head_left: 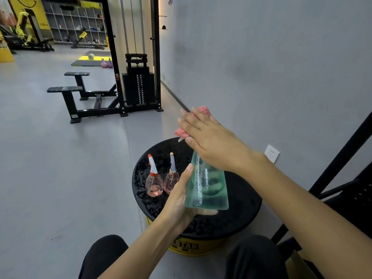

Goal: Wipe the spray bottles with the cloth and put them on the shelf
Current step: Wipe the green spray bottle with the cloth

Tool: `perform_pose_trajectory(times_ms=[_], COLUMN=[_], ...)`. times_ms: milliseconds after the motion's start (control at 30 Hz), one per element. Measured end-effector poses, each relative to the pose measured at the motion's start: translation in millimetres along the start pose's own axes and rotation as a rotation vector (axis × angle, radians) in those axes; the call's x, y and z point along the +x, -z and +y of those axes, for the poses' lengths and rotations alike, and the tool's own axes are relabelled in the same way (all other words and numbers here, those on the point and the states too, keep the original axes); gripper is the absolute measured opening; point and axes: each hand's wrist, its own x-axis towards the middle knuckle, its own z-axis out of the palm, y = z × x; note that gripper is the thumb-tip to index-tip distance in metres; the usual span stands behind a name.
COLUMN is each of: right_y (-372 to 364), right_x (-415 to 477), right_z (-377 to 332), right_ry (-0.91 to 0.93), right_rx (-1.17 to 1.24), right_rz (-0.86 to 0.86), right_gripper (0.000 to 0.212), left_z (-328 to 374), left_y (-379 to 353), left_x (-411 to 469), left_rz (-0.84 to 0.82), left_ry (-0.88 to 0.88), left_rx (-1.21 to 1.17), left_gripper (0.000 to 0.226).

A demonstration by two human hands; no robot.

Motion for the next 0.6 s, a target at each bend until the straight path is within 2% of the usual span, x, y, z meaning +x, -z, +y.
perform_pose_trajectory(times_ms=[200, 367, 467, 600], right_y=[-3, -1, 0, -1], right_x=[-12, 3, 9, 4], right_z=[-5, 7, 9, 2], right_ry=[0.109, -0.007, -0.054, 0.009], right_rx=[-0.044, 0.006, 0.038, 0.015], right_rz=[-0.043, 0.009, 0.062, 0.022], right_gripper=[0.051, 0.052, 0.052, 0.052], left_z=[3, -1, 0, 3], left_y=[2, -1, -1, 2], left_x=[-4, -4, -3, 0], left_rz=[0.031, 0.007, -0.003, 0.000], left_ry=[-0.001, -0.007, -0.016, -0.032], left_rx=[0.011, -0.004, -0.002, -0.001], left_gripper=[0.043, 0.049, 0.044, 0.043])
